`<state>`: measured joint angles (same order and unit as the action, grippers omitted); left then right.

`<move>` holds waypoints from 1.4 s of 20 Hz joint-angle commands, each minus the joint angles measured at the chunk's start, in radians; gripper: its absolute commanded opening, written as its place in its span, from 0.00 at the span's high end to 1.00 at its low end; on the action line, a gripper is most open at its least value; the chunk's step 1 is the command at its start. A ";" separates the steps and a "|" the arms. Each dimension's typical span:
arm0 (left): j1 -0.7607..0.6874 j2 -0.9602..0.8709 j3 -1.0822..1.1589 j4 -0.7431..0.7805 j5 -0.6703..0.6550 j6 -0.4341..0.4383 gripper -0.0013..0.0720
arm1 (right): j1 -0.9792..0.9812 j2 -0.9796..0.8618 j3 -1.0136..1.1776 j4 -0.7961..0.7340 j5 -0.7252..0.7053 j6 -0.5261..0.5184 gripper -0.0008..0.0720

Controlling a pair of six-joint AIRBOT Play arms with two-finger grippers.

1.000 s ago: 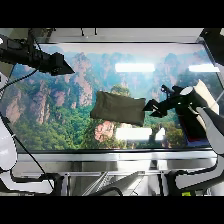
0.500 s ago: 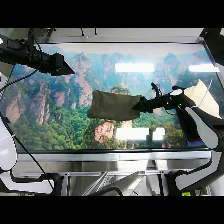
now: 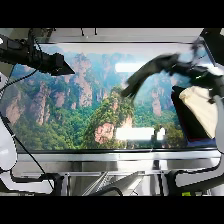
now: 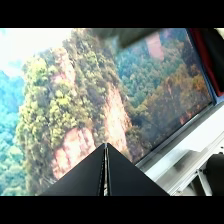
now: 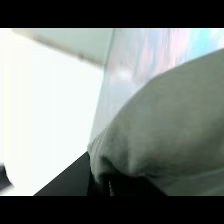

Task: Fold the shirts.

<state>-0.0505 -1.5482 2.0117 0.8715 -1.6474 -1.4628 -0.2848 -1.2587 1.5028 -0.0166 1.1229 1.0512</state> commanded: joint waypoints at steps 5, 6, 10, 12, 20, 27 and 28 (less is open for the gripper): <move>-0.001 0.000 0.000 0.000 -0.001 0.000 0.96 | -0.426 0.251 0.072 -0.424 -0.033 0.408 0.96; -0.001 0.000 0.000 0.000 -0.002 0.000 0.96 | -0.480 0.295 0.069 -0.573 0.027 0.462 0.96; 0.000 0.000 0.000 0.000 -0.004 0.008 0.96 | -0.542 0.438 -0.058 -1.157 0.258 0.611 0.96; -0.001 0.000 0.000 0.000 -0.004 0.019 0.96 | -0.542 0.504 -0.205 -1.233 0.261 0.624 0.96; 0.000 -0.002 0.000 0.000 -0.053 0.034 0.96 | -0.540 0.546 -0.432 -1.373 0.299 0.596 0.03; 0.002 0.017 0.000 -0.003 -0.001 0.050 0.96 | -0.540 0.607 -0.378 -1.134 0.277 0.595 0.31; 0.002 0.031 0.000 -0.003 0.005 0.050 0.96 | -0.540 0.617 -0.378 -1.017 0.261 0.571 0.82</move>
<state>-0.0498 -1.5368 2.0117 0.8703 -1.6688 -1.4189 -0.8242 -0.6685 1.1114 -1.2499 1.4105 1.6463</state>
